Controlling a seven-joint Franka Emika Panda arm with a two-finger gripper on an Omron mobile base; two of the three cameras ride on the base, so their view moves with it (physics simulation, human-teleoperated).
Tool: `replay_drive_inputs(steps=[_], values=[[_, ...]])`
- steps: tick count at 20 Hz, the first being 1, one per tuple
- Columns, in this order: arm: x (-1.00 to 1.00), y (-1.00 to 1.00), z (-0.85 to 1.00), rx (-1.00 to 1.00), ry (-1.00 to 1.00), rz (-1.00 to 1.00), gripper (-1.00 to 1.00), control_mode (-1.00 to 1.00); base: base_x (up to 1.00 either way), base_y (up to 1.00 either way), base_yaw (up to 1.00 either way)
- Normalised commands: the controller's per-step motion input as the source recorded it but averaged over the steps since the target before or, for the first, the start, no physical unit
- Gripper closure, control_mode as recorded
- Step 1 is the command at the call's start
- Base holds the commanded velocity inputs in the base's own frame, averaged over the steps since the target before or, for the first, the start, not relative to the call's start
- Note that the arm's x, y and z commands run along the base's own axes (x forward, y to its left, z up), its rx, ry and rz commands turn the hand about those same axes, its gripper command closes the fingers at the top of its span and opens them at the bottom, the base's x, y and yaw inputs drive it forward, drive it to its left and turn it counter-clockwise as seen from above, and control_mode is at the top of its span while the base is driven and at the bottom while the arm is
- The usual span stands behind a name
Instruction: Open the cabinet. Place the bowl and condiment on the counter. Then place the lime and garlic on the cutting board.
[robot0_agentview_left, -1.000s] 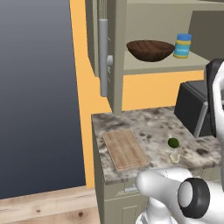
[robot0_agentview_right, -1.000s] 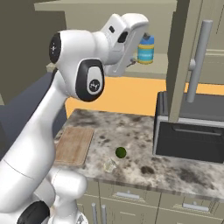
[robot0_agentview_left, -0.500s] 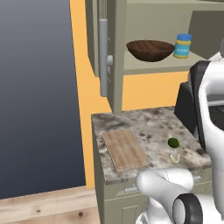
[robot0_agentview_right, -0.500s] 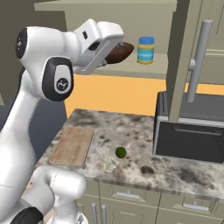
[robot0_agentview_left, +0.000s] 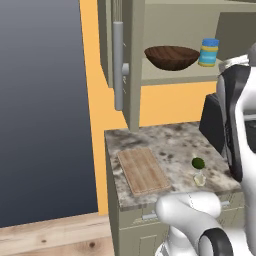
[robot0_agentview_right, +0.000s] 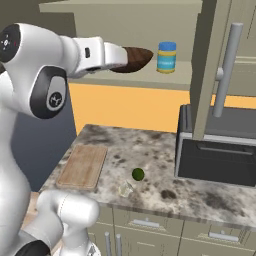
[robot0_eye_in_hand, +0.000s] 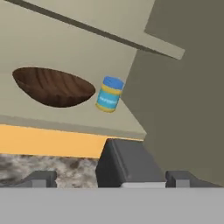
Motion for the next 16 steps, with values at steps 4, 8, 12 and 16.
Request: replay_drive_inputs(steps=[4, 8, 12, 16], values=[[-0.19, 0.28, -0.07, 0.47, -0.13, 0.07, -1.0, -1.0, 0.0, 0.0, 0.0], [-0.21, 0.15, 0.09, 0.36, -0.02, 0.01, -1.0, -1.0, 0.0, 0.0, 0.0], [-0.34, 0.1, 0.33, 0.23, 0.05, 0.0, -1.0, -1.0, 0.0, 0.0, 0.0], [-0.36, 0.16, 0.24, 0.2, 0.14, 0.0, -1.0, -1.0, 0.0, 0.0, 0.0]])
